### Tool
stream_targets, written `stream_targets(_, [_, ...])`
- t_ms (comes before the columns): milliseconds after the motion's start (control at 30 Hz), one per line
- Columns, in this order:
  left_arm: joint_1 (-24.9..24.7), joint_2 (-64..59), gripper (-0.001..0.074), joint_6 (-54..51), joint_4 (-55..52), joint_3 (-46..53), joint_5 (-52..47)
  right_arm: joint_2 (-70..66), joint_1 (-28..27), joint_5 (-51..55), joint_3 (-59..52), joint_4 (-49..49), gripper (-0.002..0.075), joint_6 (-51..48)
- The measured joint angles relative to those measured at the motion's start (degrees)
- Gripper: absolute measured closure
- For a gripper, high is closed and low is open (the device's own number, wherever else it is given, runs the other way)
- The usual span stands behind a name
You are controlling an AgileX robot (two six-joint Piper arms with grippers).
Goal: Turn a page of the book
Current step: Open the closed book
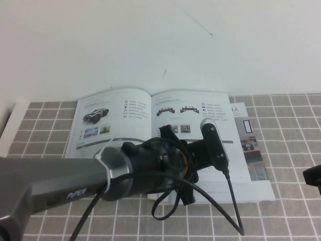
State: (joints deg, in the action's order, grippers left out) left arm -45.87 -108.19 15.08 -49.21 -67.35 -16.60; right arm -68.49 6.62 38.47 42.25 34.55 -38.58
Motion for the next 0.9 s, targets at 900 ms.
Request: stream_targets(900, [-2.31, -1.66, 0.0427, -2.54, 3.72, 0.00, -2.75, 0.00, 0.00, -0.26, 0.04, -0.03, 0.0729, 0.09])
